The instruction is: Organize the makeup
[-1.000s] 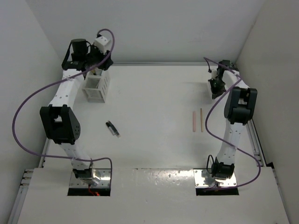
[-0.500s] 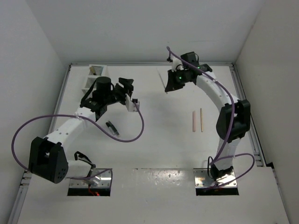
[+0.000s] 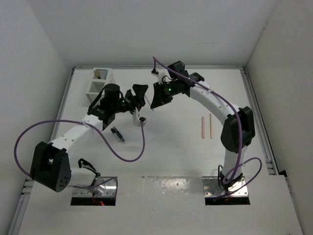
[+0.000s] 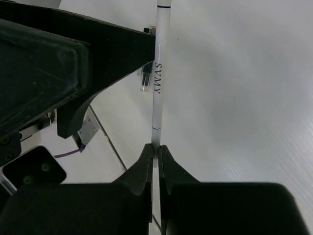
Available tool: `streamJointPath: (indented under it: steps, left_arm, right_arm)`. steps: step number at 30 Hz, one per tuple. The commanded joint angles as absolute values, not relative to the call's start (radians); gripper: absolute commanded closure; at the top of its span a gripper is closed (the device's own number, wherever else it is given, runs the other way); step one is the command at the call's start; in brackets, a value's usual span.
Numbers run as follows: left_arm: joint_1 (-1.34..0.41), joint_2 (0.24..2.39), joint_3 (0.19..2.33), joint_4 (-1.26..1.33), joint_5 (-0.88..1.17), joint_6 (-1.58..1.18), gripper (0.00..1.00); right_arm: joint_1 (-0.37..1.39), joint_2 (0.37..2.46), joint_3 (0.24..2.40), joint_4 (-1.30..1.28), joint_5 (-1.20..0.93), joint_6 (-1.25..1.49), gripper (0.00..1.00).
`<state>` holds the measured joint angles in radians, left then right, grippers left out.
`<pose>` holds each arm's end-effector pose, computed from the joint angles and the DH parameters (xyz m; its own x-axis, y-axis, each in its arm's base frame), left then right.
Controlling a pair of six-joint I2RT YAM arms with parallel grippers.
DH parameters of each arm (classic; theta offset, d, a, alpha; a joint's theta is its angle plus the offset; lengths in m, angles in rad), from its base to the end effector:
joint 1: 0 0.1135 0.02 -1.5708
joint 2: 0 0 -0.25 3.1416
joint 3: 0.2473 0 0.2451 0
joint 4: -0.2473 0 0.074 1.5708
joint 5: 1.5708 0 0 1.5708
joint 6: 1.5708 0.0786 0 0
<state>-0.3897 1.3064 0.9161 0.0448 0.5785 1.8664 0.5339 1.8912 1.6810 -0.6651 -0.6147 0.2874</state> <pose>0.2878 -0.1647 0.2725 0.8508 0.5165 0.0970 0.0684 -0.2918 0.9540 0.3490 0.2590 0.2538 -0.8418 -0.2286 -0.4890 -0.5164 0.6048 0.6062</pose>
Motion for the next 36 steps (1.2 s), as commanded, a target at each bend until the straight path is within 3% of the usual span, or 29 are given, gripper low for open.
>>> streamJointPath:
  steps: [1,5,6,8,15,18,19,21,22,23,26,27,29,36]
  left_arm:
    - [-0.399,1.312,0.917,0.031,0.588,1.936,0.3]
    - [-0.399,1.333,0.936,0.005,0.565,1.936,0.4]
    - [-0.399,1.333,0.936,0.005,0.565,1.936,0.48]
    - [-0.41,1.344,0.936,0.005,0.555,1.936,0.53]
    - [-0.419,1.367,0.954,-0.041,0.525,1.925,0.58]
    - [-0.419,1.367,0.963,-0.041,0.514,1.902,0.82]
    - [-0.419,1.367,0.963,-0.031,0.514,1.869,0.97]
    - [-0.419,1.367,0.963,-0.017,0.514,1.813,1.0]
    - [-0.419,1.367,0.982,-0.005,0.505,1.724,1.0]
    - [-0.419,1.367,0.992,-0.005,0.505,1.666,1.0]
    - [-0.396,1.367,1.051,-0.08,0.495,1.473,1.0]
    - [-0.384,1.376,1.061,-0.098,0.495,1.432,1.0]
    - [-0.33,1.376,1.081,-0.124,0.506,1.3,1.0]
    - [-0.046,1.505,1.232,-0.115,0.604,0.765,1.0]
  right_arm:
    - [0.543,1.83,1.671,-0.631,-0.644,0.316,1.0]
    - [0.549,1.821,1.657,-0.618,-0.65,0.327,1.0]
    - [0.554,1.822,1.658,-0.614,-0.655,0.327,1.0]
    - [0.555,1.824,1.657,-0.609,-0.663,0.345,1.0]
    - [0.558,1.833,1.669,-0.58,-0.681,0.351,1.0]
    - [0.56,1.833,1.664,-0.587,-0.686,0.347,1.0]
    - [0.56,1.836,1.664,-0.588,-0.683,0.345,1.0]
    - [0.554,1.835,1.658,-0.583,-0.681,0.356,1.0]
    - [0.549,1.836,1.655,-0.569,-0.681,0.36,0.97]
    - [0.542,1.836,1.652,-0.557,-0.681,0.374,0.65]
    - [0.483,1.819,1.631,-0.505,-0.681,0.425,0.22]
    - [0.47,1.809,1.585,-0.483,-0.663,0.458,0.0]
    - [0.395,1.757,1.553,-0.425,-0.631,0.53,0.0]
    - [0.209,1.438,1.209,-0.319,-0.169,0.582,0.0]
